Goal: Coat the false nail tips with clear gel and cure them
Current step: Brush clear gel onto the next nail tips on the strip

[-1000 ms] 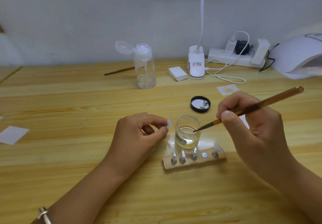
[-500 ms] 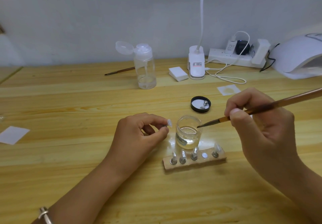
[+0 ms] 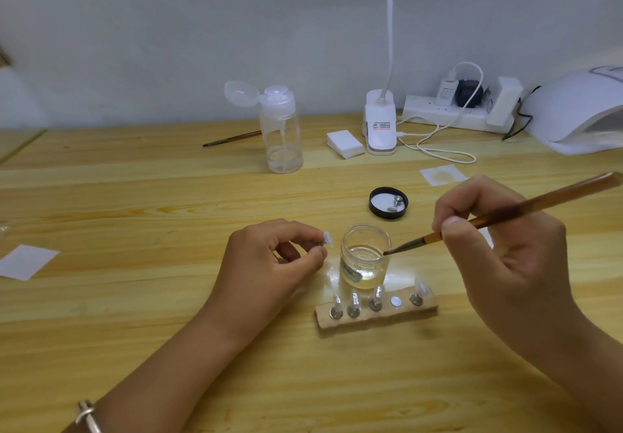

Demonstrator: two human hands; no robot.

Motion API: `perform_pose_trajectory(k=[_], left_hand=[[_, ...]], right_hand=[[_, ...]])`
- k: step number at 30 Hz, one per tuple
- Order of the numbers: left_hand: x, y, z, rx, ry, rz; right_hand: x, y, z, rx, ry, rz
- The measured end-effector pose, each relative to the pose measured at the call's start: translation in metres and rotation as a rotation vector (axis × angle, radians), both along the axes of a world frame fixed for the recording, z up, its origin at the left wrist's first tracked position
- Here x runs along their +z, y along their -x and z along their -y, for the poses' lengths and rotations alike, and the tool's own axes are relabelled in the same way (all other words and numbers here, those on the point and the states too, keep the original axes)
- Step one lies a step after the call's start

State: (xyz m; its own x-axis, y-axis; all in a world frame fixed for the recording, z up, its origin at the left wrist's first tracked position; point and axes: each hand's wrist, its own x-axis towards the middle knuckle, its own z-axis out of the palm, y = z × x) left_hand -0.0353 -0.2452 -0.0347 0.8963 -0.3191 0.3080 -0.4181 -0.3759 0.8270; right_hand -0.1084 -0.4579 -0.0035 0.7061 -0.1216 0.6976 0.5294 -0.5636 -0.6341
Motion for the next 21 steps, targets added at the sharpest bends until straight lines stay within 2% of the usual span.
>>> perform_pose_trajectory(k=[10, 16, 21], left_hand=[[0.003, 0.003, 0.001, 0.012, 0.083, -0.025], [0.005, 0.003, 0.001, 0.002, 0.119, -0.021], [0.005, 0.003, 0.002, -0.014, 0.124, -0.003]], right_hand=[[-0.01, 0.004, -0.007, -0.067, -0.08, 0.083], [-0.021, 0.004, -0.02, -0.042, 0.209, 0.198], [-0.023, 0.0, -0.023, -0.035, 0.243, 0.181]])
